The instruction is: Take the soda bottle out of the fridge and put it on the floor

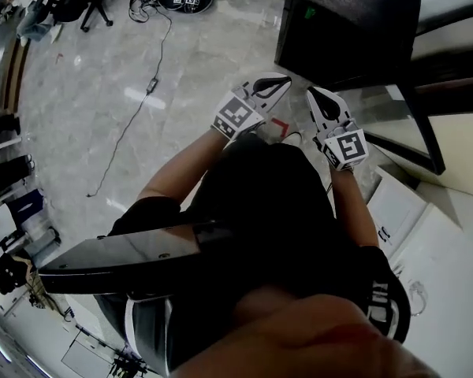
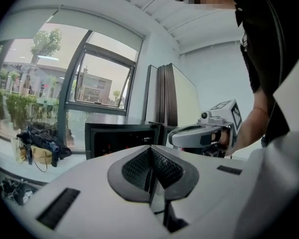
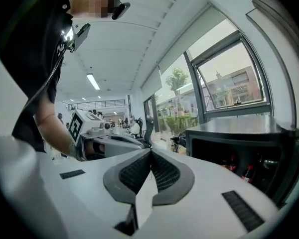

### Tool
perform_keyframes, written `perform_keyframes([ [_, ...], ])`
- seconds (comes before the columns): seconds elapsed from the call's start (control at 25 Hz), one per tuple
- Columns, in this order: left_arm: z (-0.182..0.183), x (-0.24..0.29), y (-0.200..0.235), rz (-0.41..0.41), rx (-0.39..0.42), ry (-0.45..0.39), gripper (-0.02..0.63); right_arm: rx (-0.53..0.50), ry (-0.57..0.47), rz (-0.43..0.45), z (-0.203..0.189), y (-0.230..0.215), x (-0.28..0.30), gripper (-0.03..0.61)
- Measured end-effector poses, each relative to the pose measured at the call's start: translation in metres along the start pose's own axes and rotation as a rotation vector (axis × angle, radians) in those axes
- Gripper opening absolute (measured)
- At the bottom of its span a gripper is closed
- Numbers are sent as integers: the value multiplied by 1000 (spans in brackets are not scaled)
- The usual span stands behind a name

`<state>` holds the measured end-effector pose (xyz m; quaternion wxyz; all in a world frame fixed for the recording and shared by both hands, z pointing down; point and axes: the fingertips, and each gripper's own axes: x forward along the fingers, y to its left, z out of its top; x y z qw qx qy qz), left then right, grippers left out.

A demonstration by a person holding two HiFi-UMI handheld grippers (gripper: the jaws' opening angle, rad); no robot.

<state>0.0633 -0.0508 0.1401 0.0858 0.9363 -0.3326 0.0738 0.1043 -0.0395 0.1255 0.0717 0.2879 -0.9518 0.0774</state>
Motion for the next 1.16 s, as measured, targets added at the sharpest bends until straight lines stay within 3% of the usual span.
perform_keyframes([
  [0.44, 80, -24, -26, -47, -16, -104, 1, -63, -126, 73, 94, 27, -14, 12],
  [1.16, 93, -43, -18, -2, 23, -120, 0, -108, -141, 80, 99, 35, -1, 12],
])
